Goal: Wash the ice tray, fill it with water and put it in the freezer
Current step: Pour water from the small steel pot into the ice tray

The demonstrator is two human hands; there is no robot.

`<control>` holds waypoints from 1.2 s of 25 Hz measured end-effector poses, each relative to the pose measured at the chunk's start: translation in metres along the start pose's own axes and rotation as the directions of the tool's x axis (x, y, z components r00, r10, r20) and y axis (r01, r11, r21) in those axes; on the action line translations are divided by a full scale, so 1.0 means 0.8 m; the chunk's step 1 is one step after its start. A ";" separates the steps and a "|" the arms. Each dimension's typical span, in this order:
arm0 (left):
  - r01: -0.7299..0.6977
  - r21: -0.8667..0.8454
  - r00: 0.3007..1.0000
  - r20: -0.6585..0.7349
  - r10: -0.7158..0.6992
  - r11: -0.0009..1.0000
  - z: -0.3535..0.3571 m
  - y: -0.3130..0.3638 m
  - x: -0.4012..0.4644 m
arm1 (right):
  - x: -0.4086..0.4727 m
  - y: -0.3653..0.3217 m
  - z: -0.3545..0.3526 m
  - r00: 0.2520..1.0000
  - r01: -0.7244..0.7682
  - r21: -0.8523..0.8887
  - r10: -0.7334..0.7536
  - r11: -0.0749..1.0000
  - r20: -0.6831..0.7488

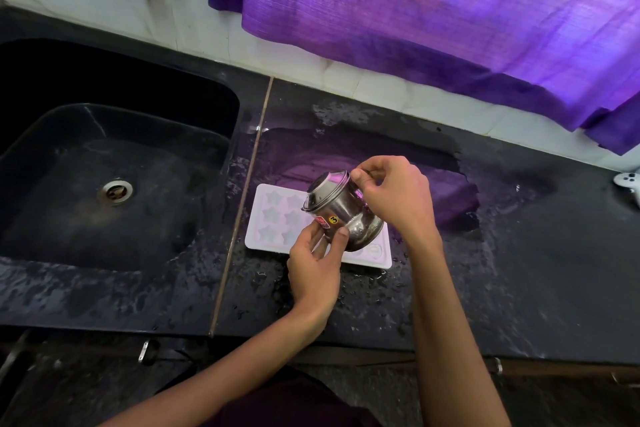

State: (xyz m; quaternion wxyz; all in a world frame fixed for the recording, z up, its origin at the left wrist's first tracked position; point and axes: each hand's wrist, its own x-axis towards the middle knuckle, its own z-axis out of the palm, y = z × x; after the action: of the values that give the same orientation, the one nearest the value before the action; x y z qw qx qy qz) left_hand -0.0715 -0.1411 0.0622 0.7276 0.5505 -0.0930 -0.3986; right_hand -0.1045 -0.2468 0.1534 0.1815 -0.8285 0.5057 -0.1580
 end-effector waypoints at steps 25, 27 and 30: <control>-0.069 0.060 0.997 -0.021 0.070 0.996 -0.005 -0.004 -0.017 | -0.042 0.017 -0.009 0.992 -0.049 0.128 0.064 0.990 -0.110; -0.042 0.047 0.998 -0.052 0.045 0.998 -0.007 -0.008 -0.020 | -0.046 0.017 -0.005 0.992 -0.051 0.101 0.062 0.994 -0.107; -0.013 0.045 0.995 -0.103 0.018 0.999 -0.010 -0.014 -0.024 | -0.048 0.017 0.001 0.995 -0.055 0.078 0.062 0.995 -0.085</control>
State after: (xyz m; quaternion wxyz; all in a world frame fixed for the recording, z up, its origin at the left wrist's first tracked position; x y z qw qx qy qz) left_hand -0.0850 -0.1229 0.0550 0.7222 0.5855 -0.0685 -0.3618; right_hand -0.1318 -0.2183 0.1432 0.1950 -0.7983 0.5308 -0.2074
